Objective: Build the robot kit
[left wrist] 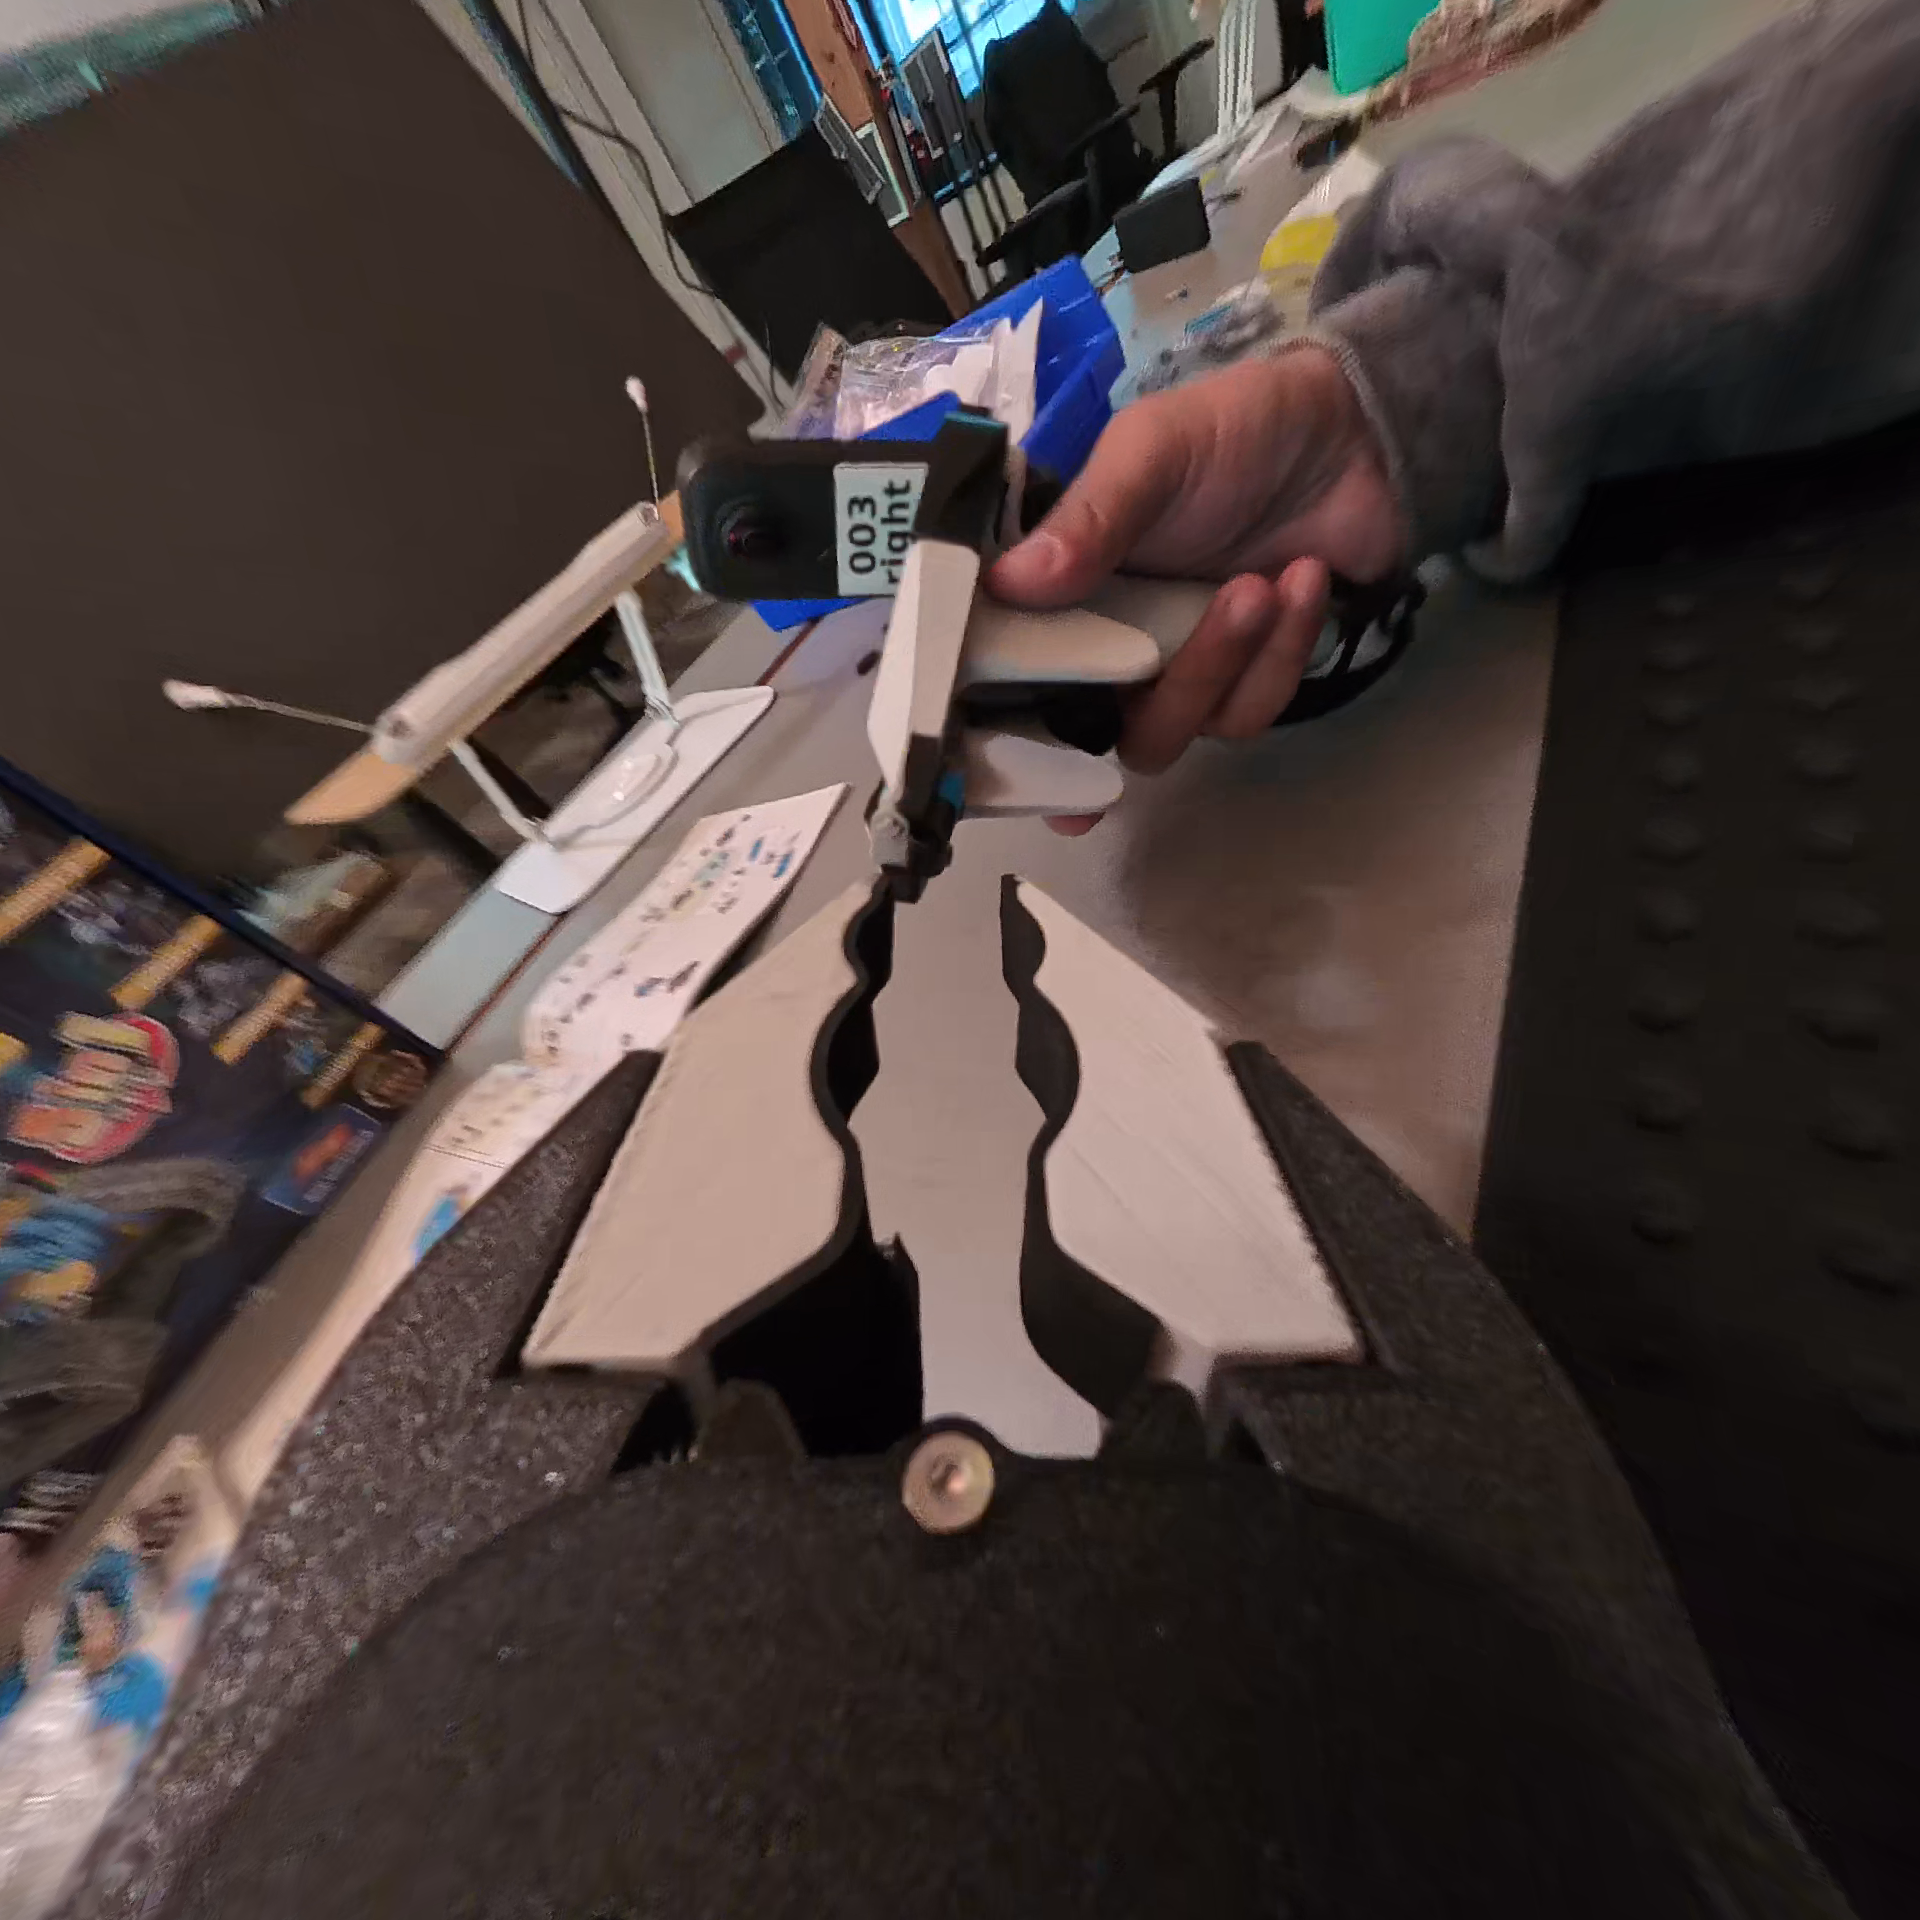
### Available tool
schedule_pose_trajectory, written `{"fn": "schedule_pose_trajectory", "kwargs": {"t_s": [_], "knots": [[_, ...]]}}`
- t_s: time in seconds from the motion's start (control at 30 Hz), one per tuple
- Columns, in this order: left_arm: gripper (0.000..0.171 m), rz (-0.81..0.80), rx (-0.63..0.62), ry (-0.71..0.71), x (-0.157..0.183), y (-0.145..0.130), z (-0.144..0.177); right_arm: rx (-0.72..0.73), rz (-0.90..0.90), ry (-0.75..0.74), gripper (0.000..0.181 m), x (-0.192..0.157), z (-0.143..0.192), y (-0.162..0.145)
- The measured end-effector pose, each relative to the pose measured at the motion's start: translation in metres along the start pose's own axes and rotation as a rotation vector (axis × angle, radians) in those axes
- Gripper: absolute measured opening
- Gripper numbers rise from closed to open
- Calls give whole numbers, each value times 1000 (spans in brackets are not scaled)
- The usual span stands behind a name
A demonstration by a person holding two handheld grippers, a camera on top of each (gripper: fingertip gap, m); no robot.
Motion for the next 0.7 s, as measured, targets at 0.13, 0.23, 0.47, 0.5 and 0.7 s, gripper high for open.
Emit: {"fn": "schedule_pose_trajectory", "kwargs": {"t_s": [0.13, 0.23, 0.47, 0.5, 0.7], "knots": [[12, -138, -17, 94, 6, 3, 1, -25, -19, 43, 14, -4, -4, -4], [4, -125, -47, 93, 2, -2, -1, -35, -21, 21, 15, -1, -5, -5], [8, 50, -84, 18, 1, -6, -9, -38, 12, -72, 15, 7, -2, -5], [13, 134, -80, -38, 0, -7, -9, -34, 40, -104, 15, 8, -1, -3], [16, 593, 77, -397, -13, -3, -2, -34, 303, -232, 15, -4, 1, 3]]}}
Point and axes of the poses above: each gripper's, where its closed fingertips meet, z back along the fingers, y out of its top, x = y × z across the jaws, the point moved 4 cm from there along z, back along the fingers, and after that the axes turned 11 degrees about -x, right-handed, at the moved point
